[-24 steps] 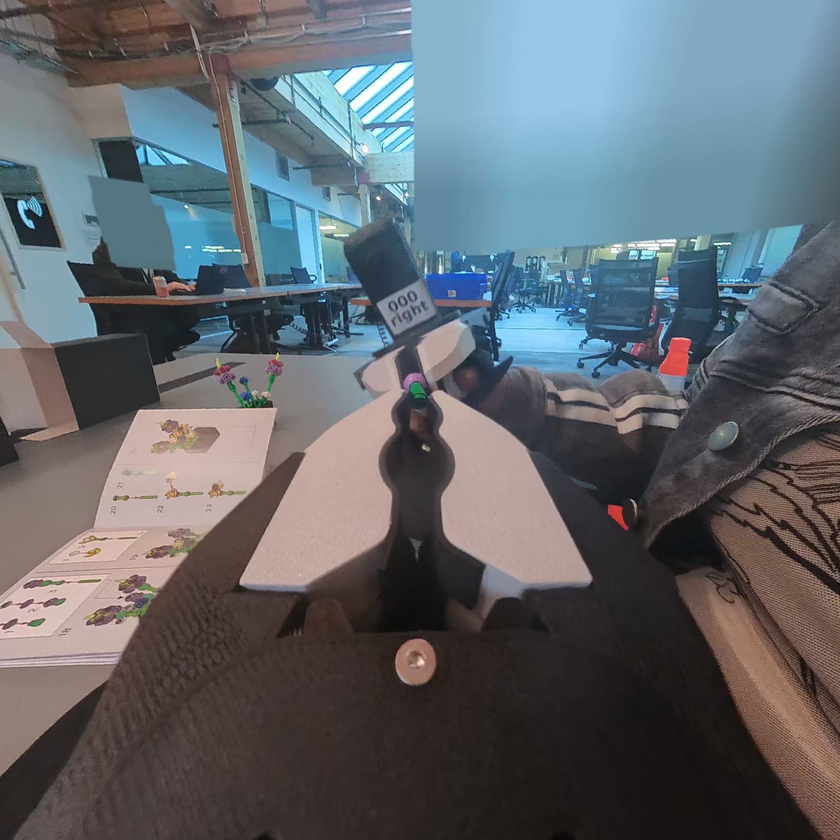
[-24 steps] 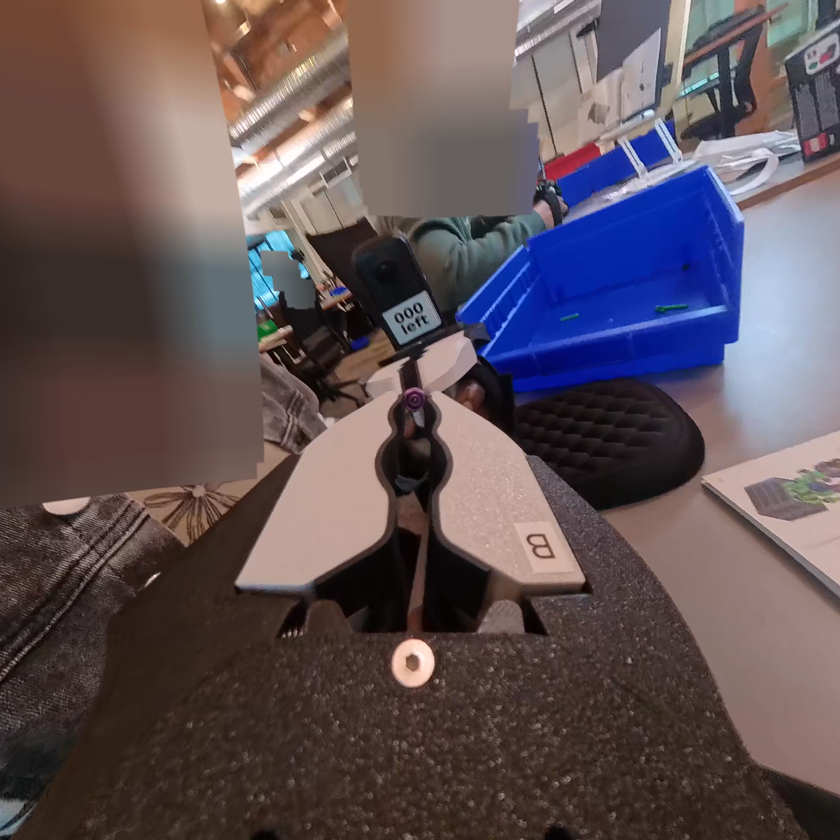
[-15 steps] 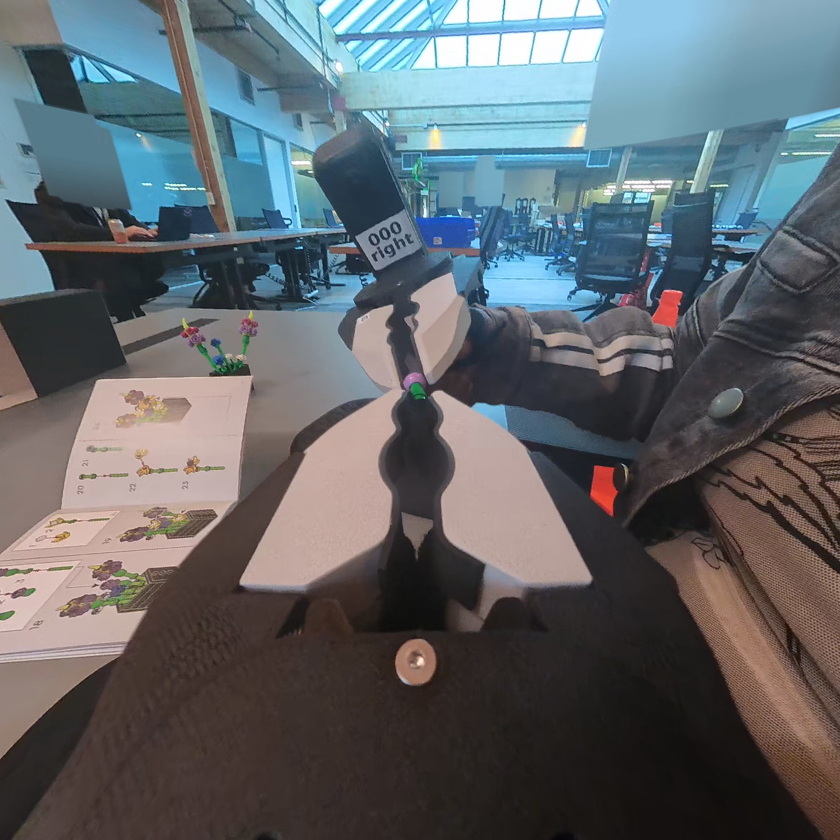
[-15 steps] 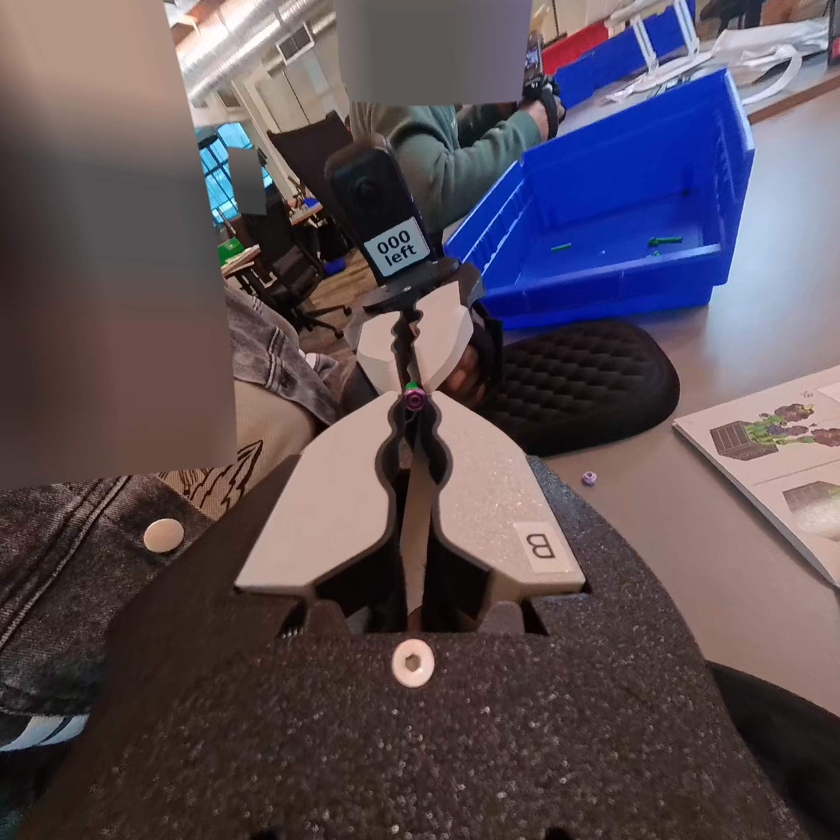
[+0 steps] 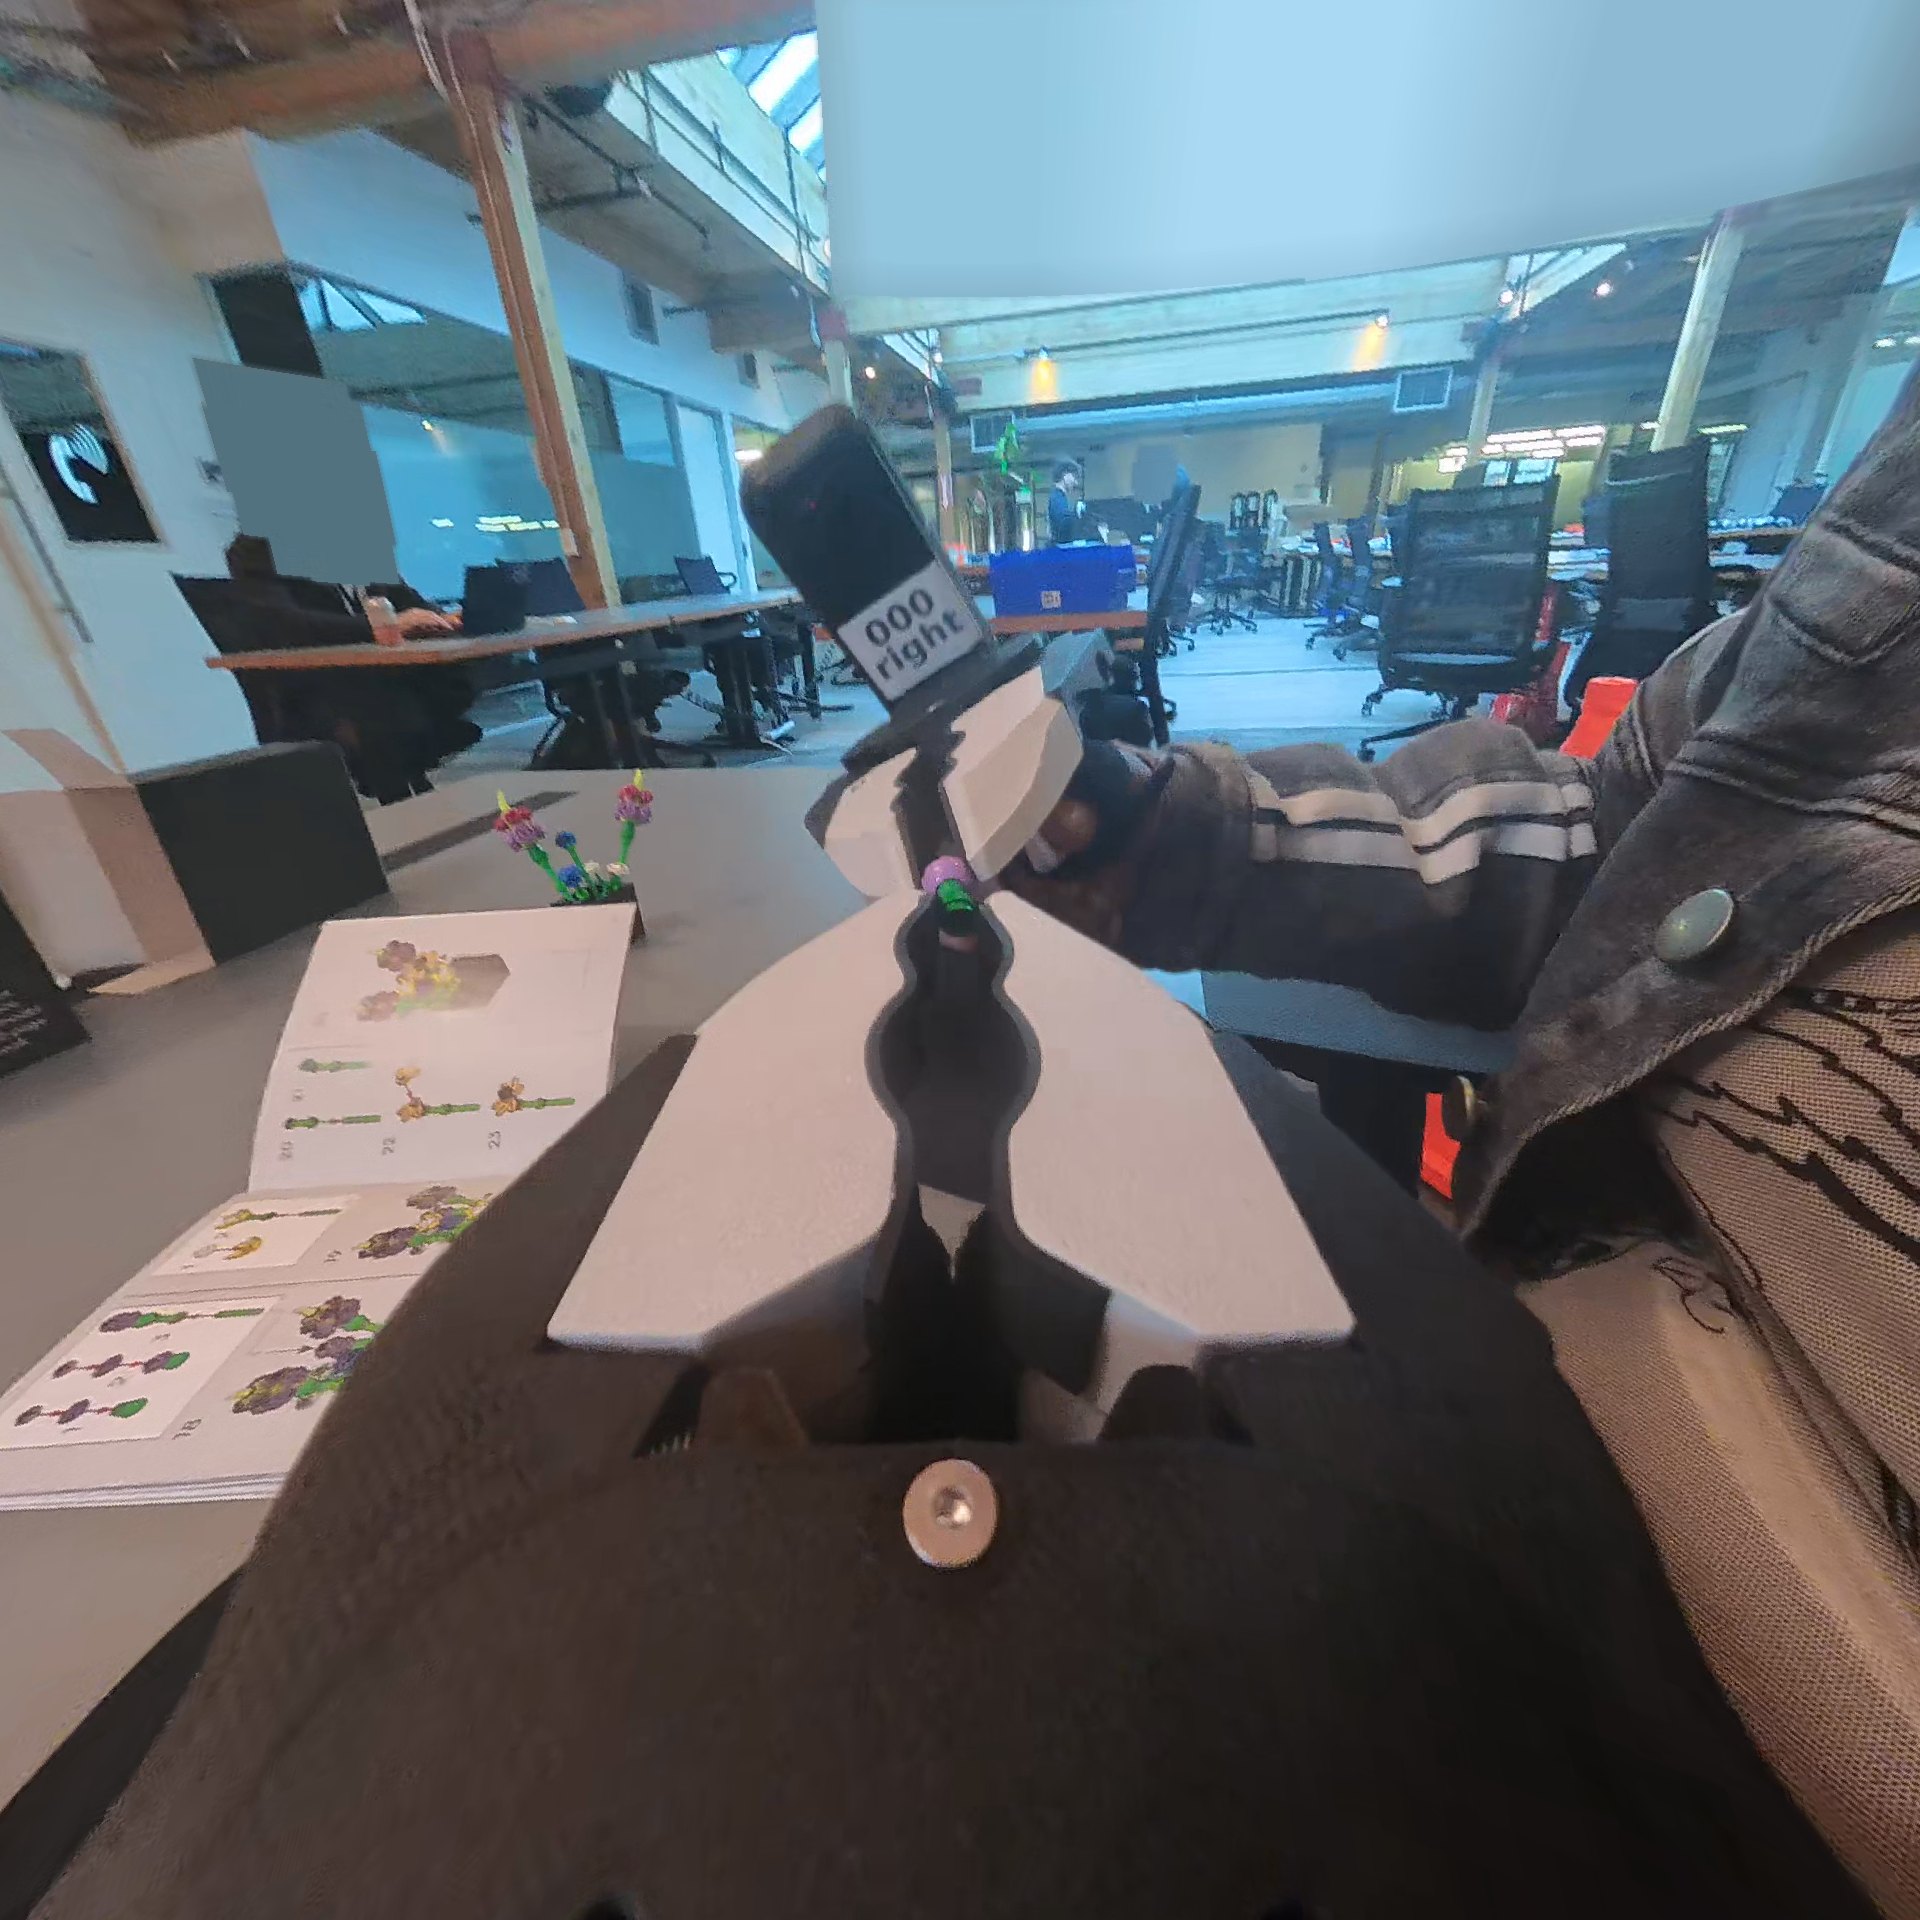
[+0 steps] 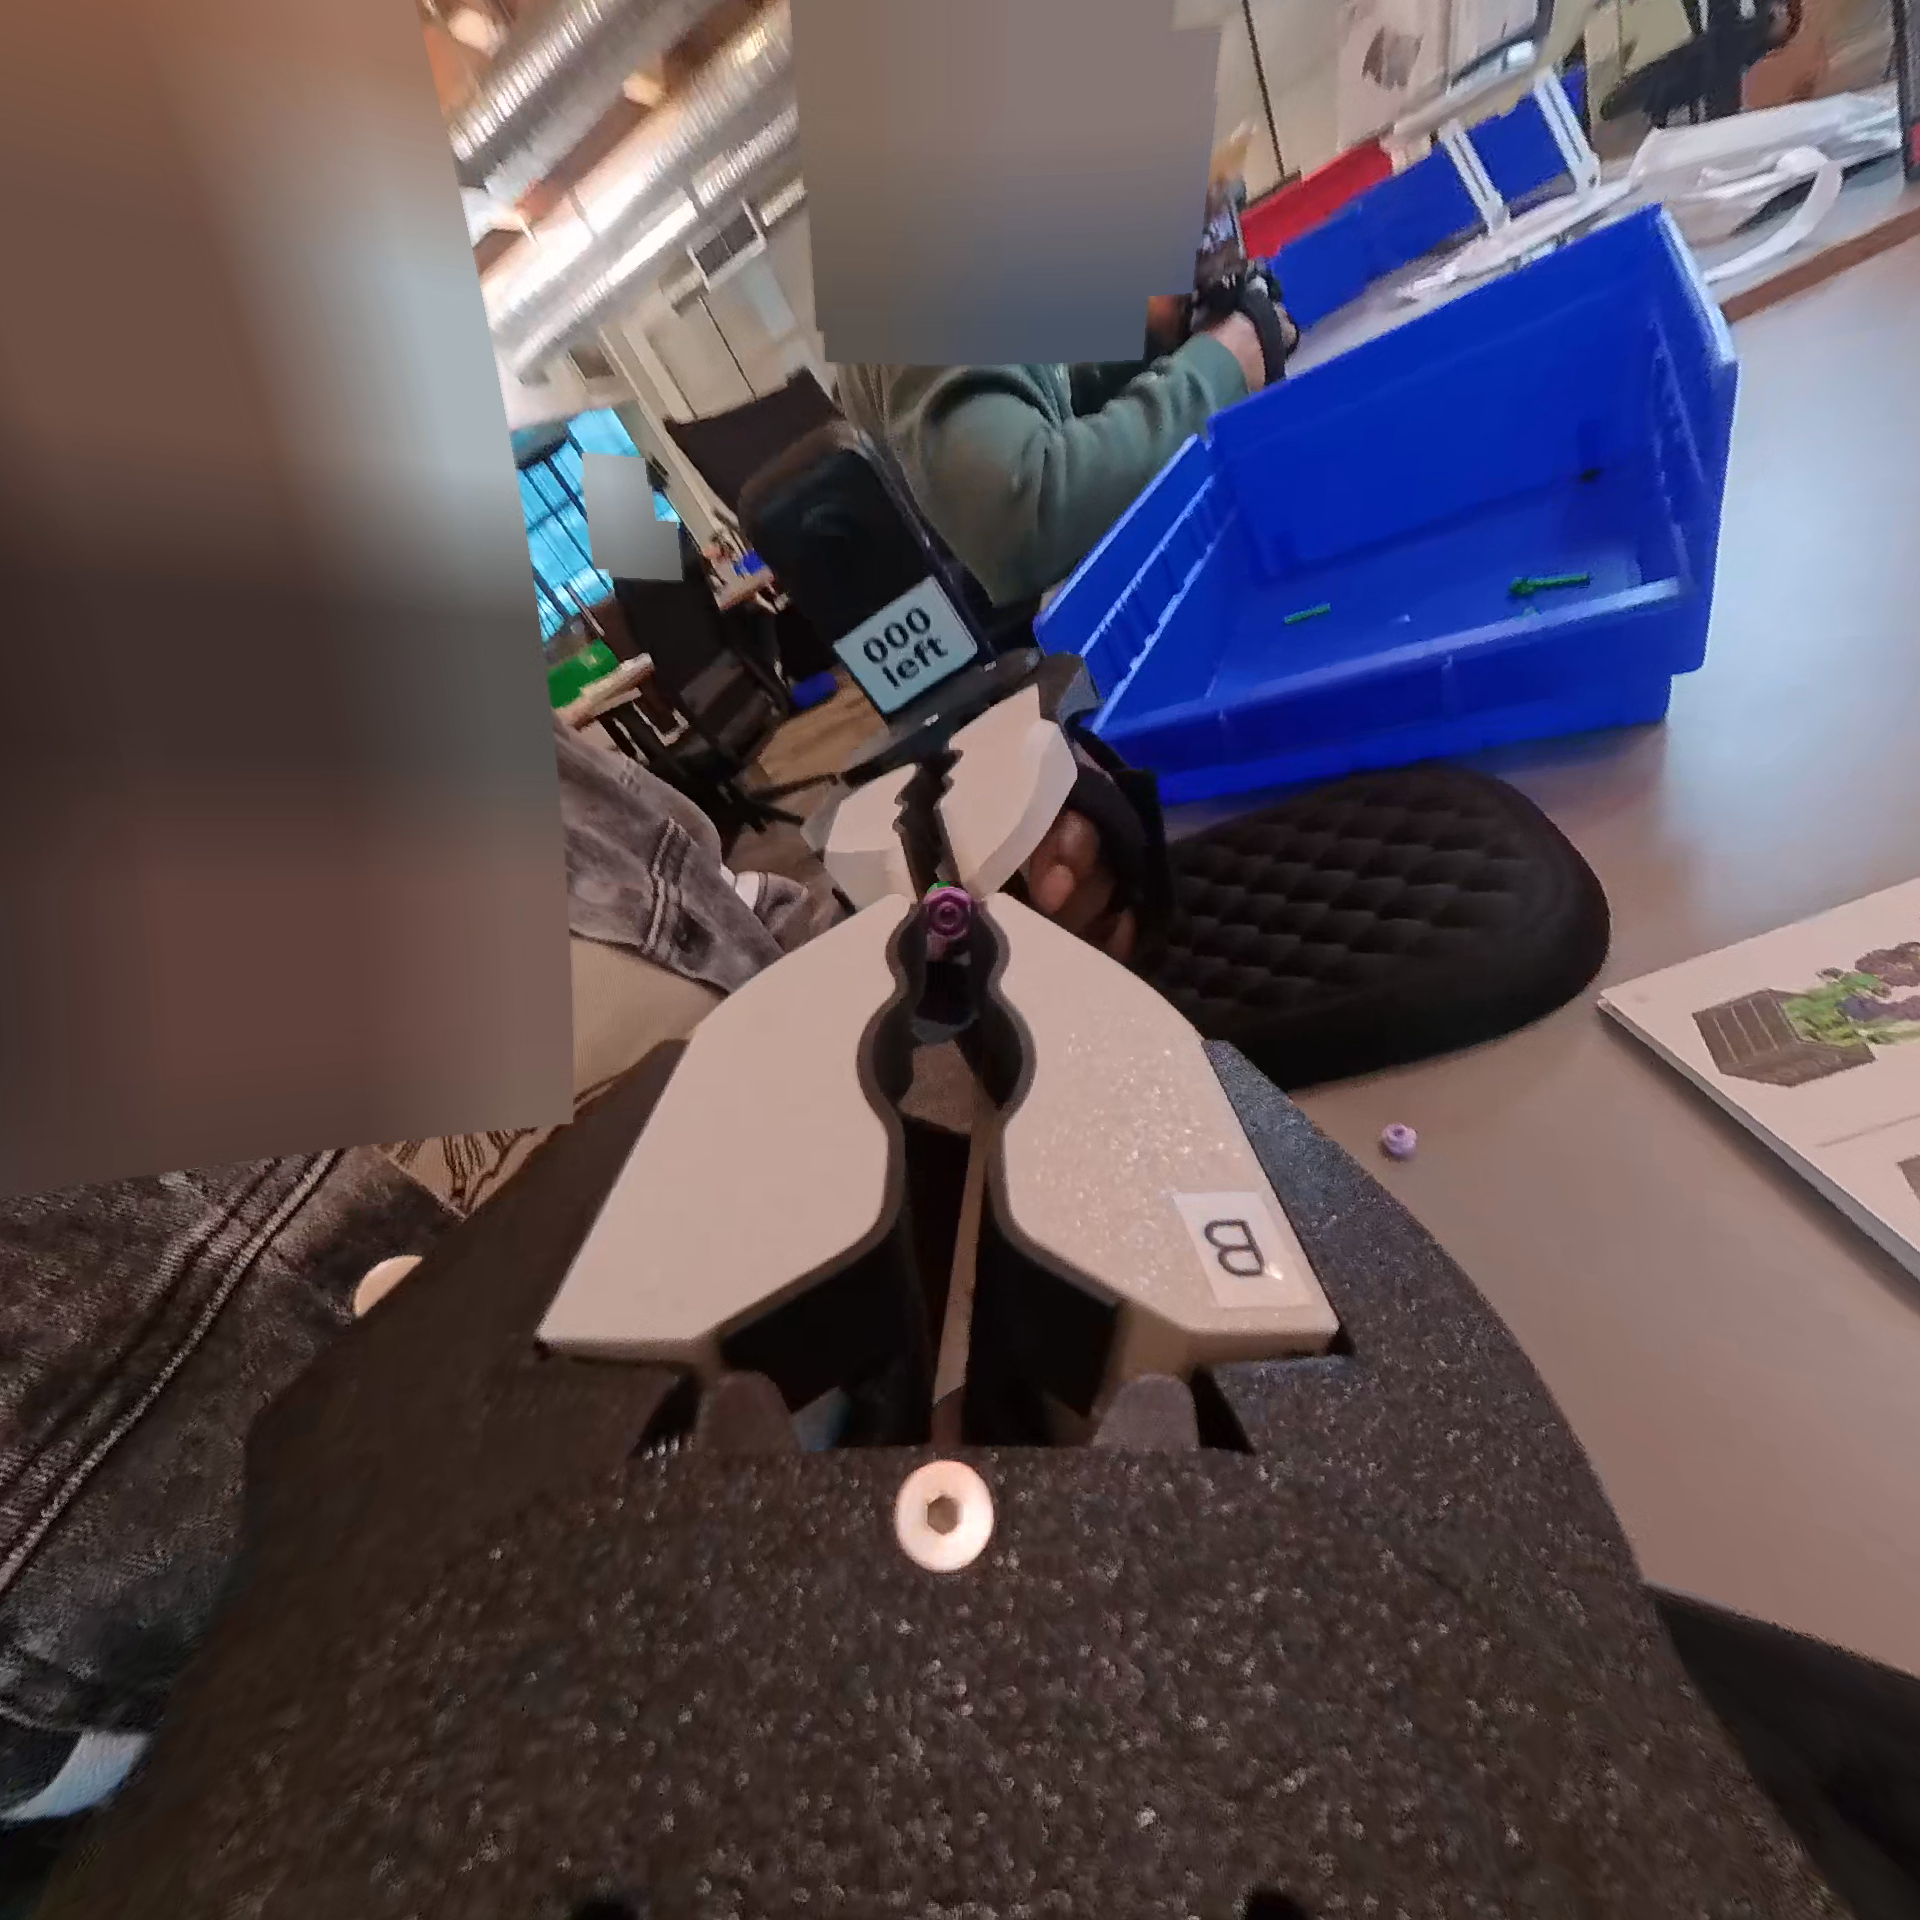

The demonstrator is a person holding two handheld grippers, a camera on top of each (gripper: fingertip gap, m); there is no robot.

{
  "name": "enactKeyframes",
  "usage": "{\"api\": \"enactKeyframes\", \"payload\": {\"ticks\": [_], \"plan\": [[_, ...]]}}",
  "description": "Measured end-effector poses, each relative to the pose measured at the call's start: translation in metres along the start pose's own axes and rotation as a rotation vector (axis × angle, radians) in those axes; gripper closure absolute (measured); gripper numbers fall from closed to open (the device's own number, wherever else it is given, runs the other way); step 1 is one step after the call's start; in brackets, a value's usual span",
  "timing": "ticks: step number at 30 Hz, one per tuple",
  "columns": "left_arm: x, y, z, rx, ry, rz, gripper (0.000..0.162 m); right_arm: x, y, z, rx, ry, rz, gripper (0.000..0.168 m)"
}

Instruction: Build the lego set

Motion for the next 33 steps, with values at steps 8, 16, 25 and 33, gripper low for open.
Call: {"api": "enactKeyframes", "payload": {"ticks": [8,16,25,33], "plan": [[0.004,0.001,0.004,-0.011,0.049,0.008,0.157,-0.005,0.000,0.003,-0.029,0.076,0.001,0.160],[0.004,0.003,0.004,-0.024,0.053,-0.001,0.156,-0.006,-0.003,0.002,-0.026,0.085,-0.002,0.160],[0.001,-0.002,0.004,-0.121,0.037,0.120,0.147,0.001,0.005,0.001,0.083,-0.071,-0.156,0.160],[-0.006,-0.007,-0.005,-0.276,-0.066,0.271,0.151,0.004,0.005,0.003,0.181,-0.215,-0.268,0.160]]}}
Point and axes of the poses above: each gripper's, where its closed fingertips meet, x back along the fingers, z out of its top, y = z × x across the jaws, the point moved 3 cm from there along x, back along the fingers, and after that the axes turned 13 degrees about x, right-handed, at the moved point
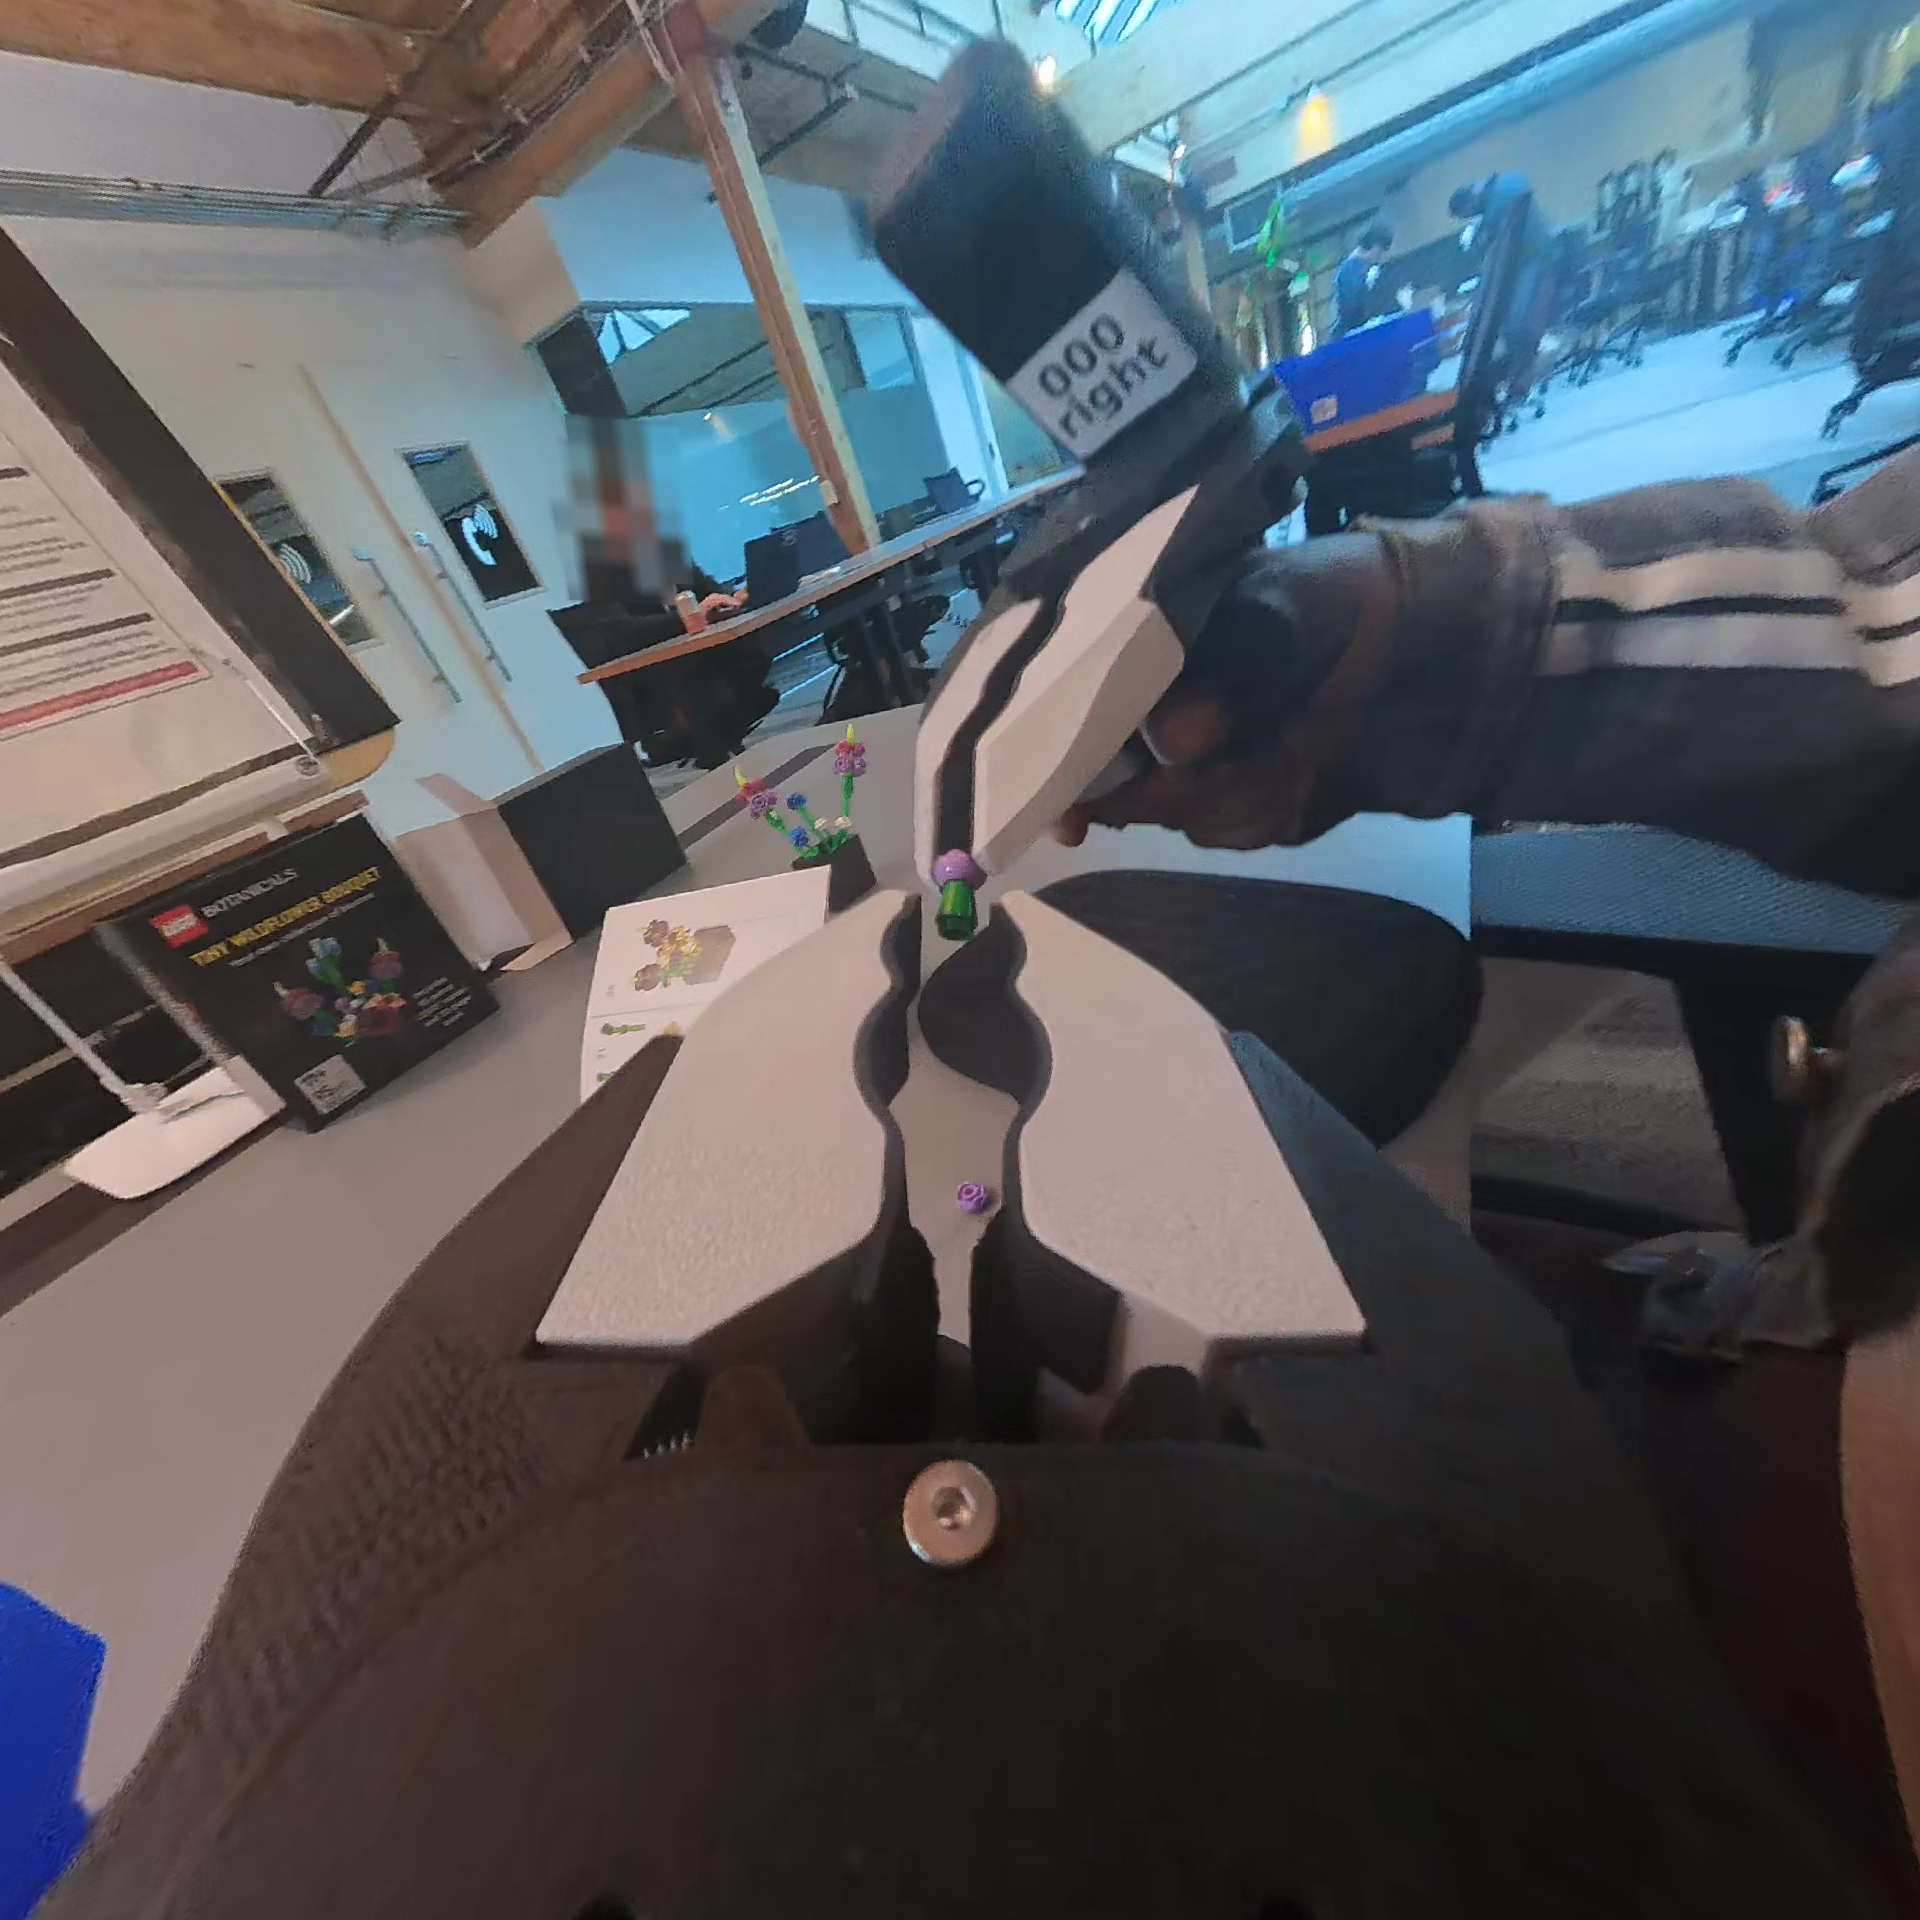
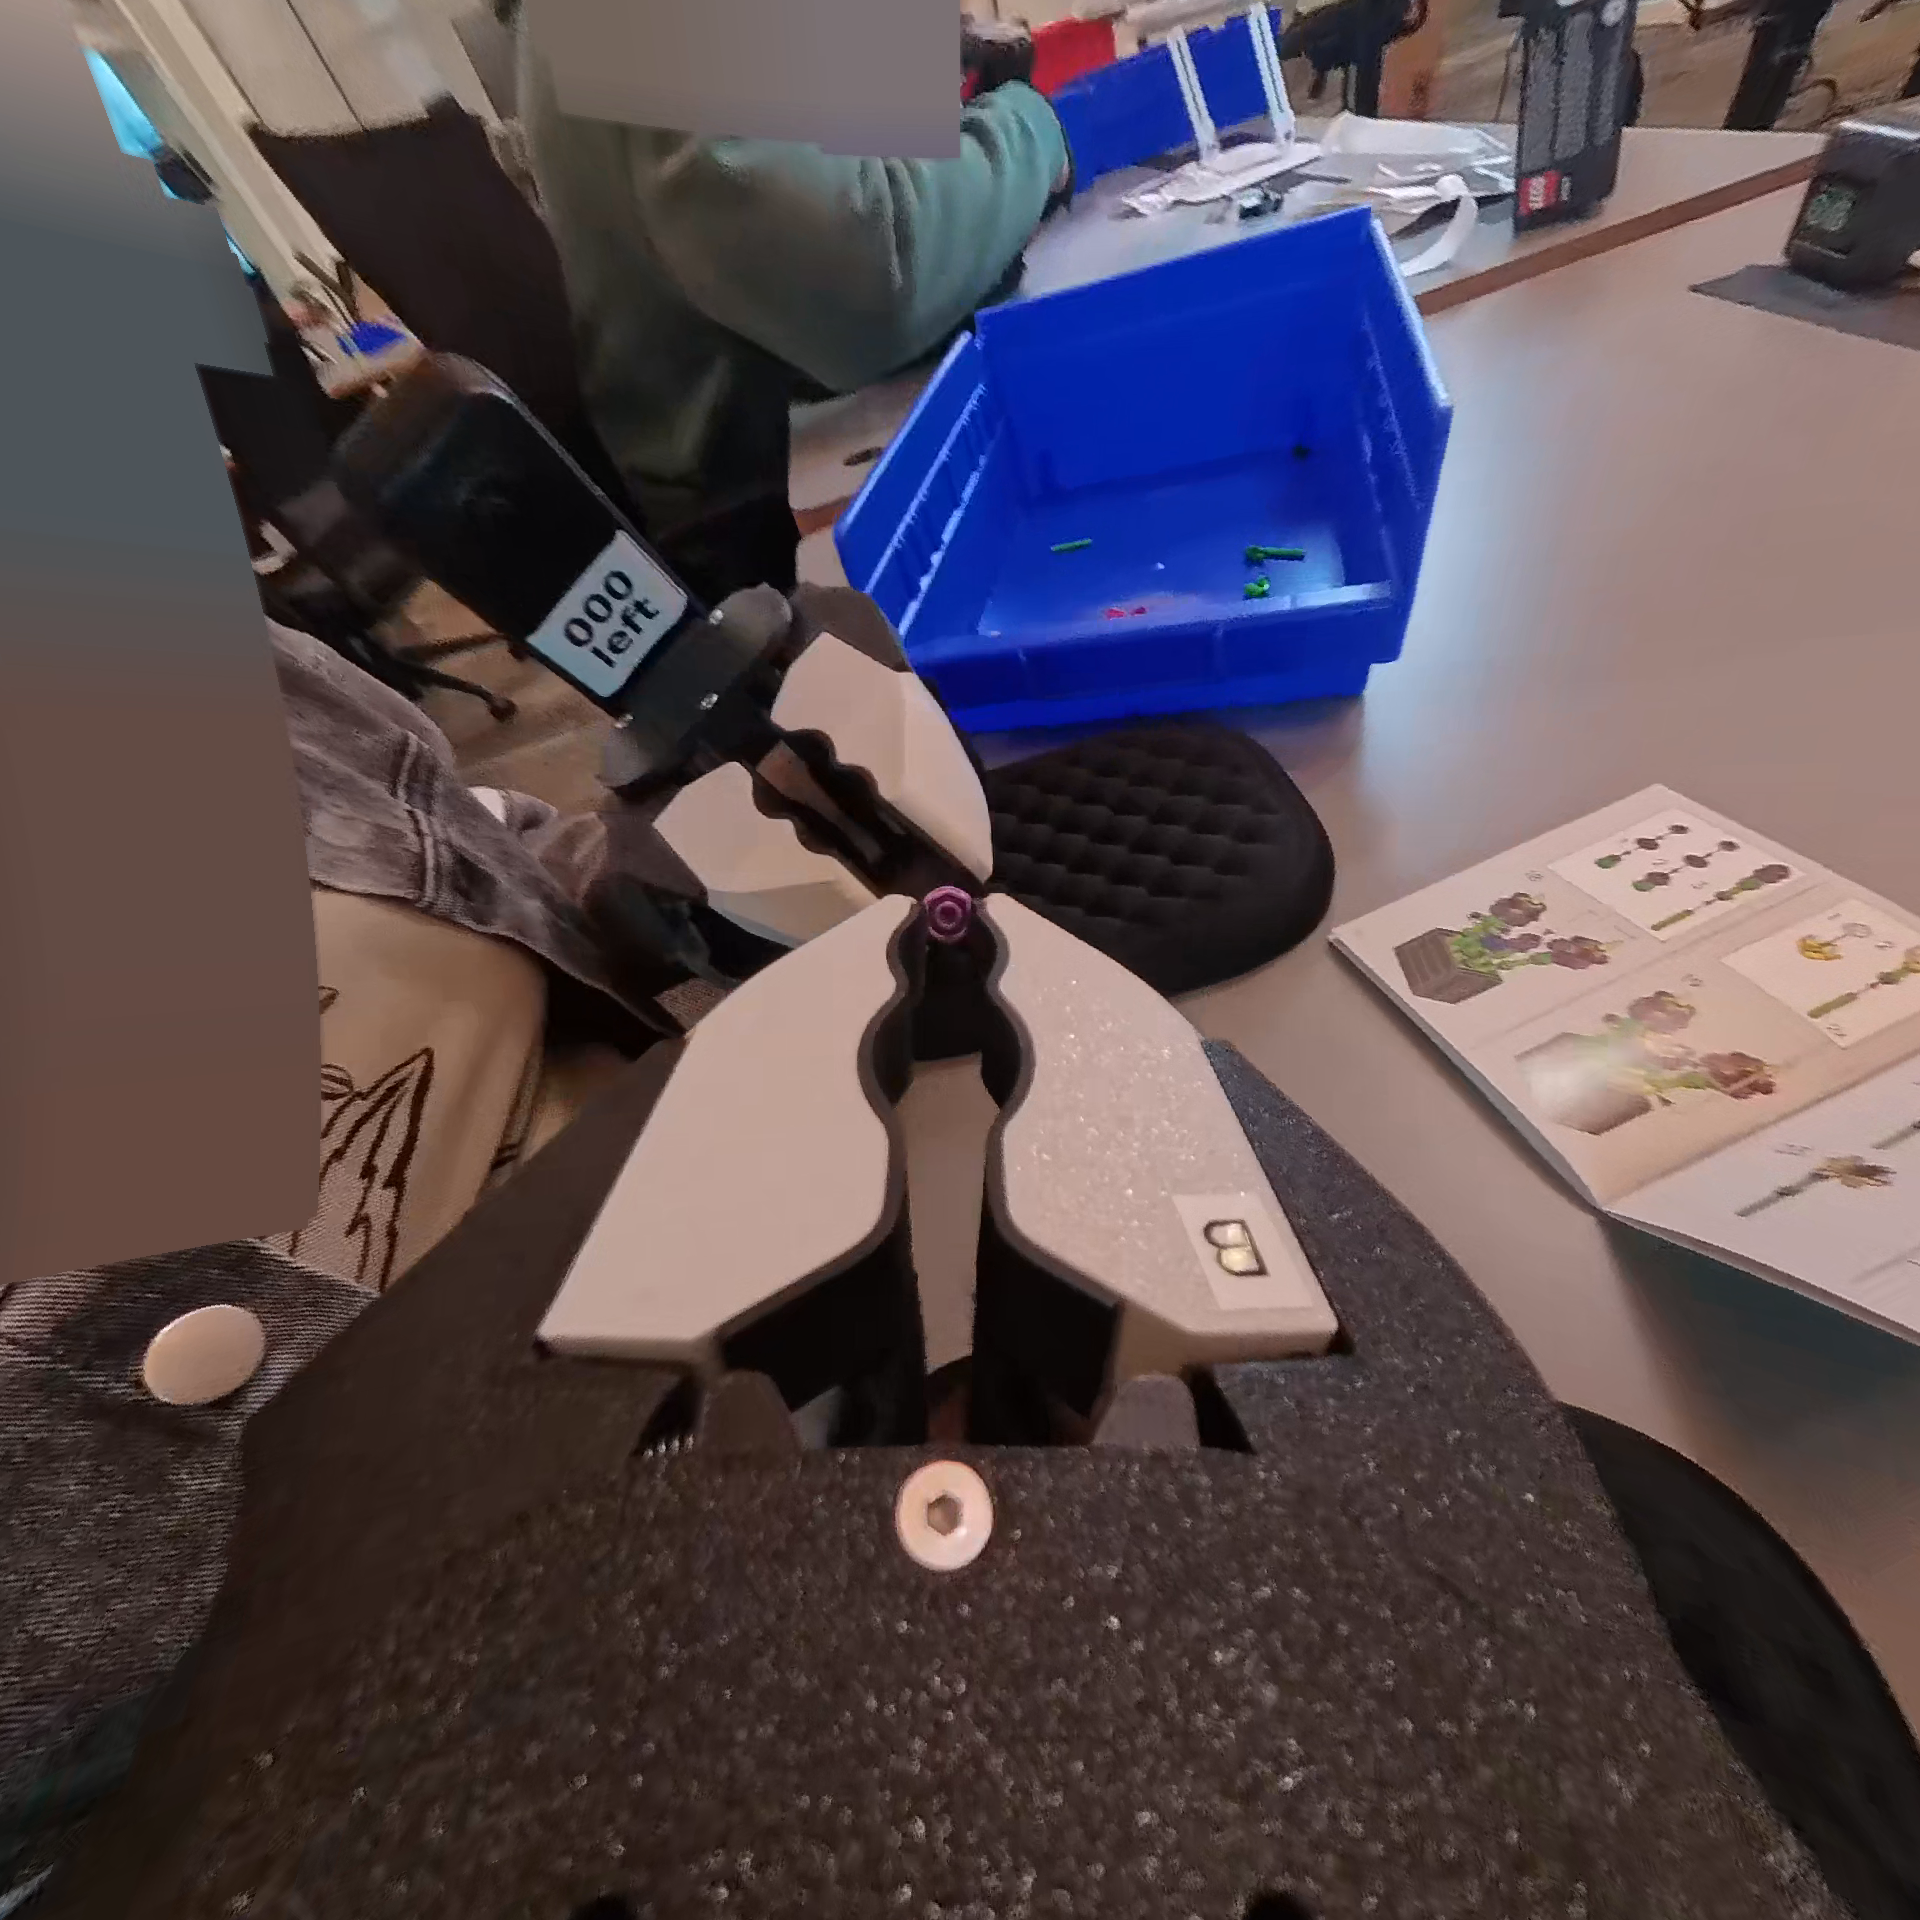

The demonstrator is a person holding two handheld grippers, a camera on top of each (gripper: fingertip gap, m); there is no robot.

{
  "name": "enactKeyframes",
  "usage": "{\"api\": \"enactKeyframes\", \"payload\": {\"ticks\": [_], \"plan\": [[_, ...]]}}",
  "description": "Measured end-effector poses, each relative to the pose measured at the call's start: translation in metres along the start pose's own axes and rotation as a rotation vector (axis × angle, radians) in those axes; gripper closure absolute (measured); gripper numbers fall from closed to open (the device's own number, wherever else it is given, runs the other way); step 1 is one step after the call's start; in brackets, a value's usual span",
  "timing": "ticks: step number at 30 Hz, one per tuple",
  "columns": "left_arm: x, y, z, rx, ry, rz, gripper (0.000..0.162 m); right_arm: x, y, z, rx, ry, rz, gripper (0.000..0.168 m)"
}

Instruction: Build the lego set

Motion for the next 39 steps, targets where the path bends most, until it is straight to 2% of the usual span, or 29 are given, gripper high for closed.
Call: {"api": "enactKeyframes", "payload": {"ticks": [4,11,16,27,30,39], "plan": [[-0.0021,0.0005,-0.0043,-0.052,-0.046,0.037,0.155,-0.0010,-0.0021,0.0021,0.041,-0.044,-0.015,0.160],[-0.0033,0.0001,-0.0069,-0.072,-0.076,0.057,0.152,-0.0016,-0.0013,-0.0012,0.088,-0.127,-0.058,0.160],[-0.0037,-0.0004,-0.0096,-0.088,-0.109,0.075,0.155,-0.0050,-0.0014,-0.0016,0.139,-0.182,-0.102,0.160],[-0.0039,-0.0026,-0.0091,-0.100,-0.109,0.102,0.149,-0.0074,-0.0029,0.0037,0.194,-0.228,-0.138,0.160],[-0.0038,-0.0036,-0.0095,-0.104,-0.116,0.114,0.155,-0.0071,-0.0025,0.0043,0.194,-0.225,-0.142,0.160],[-0.0040,-0.0058,-0.0076,-0.089,-0.105,0.120,0.156,-0.0077,-0.0014,0.0057,0.185,-0.202,-0.147,0.160]]}}
Point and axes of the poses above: each gripper's, where its closed fingertips meet, x back along the fingers, z out of its top, y = z × x across the jaws, the point moved 3 cm from there along x, back along the fingers, and after that the axes turned 13 degrees about x, right-handed, at the moved point
